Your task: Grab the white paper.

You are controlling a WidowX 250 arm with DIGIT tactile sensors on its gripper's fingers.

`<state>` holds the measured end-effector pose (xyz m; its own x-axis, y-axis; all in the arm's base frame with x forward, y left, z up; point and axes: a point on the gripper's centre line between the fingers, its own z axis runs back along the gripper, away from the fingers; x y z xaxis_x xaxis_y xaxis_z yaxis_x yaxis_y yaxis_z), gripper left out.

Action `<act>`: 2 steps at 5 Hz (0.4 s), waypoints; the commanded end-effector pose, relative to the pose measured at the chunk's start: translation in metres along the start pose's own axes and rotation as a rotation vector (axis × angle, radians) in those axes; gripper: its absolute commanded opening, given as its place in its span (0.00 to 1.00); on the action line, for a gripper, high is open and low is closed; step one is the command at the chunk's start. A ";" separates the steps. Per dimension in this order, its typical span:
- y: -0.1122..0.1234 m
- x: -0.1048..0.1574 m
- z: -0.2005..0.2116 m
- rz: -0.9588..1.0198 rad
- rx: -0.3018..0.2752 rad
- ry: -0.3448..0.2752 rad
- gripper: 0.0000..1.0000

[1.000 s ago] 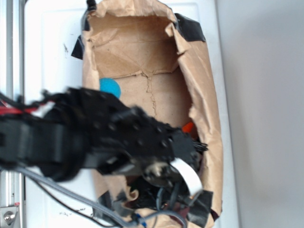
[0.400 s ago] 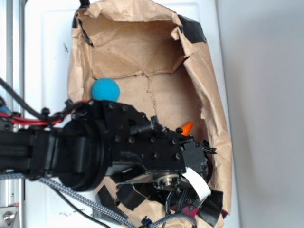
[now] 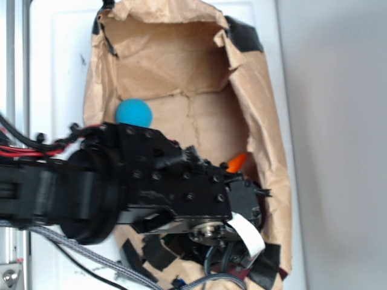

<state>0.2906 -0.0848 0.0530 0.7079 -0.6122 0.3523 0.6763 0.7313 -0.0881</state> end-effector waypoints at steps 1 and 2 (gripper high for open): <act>0.003 0.005 0.088 0.191 0.080 -0.086 0.00; 0.001 0.005 0.111 0.366 0.173 0.010 0.00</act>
<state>0.2616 -0.0633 0.1299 0.9381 -0.2529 0.2367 0.2979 0.9377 -0.1789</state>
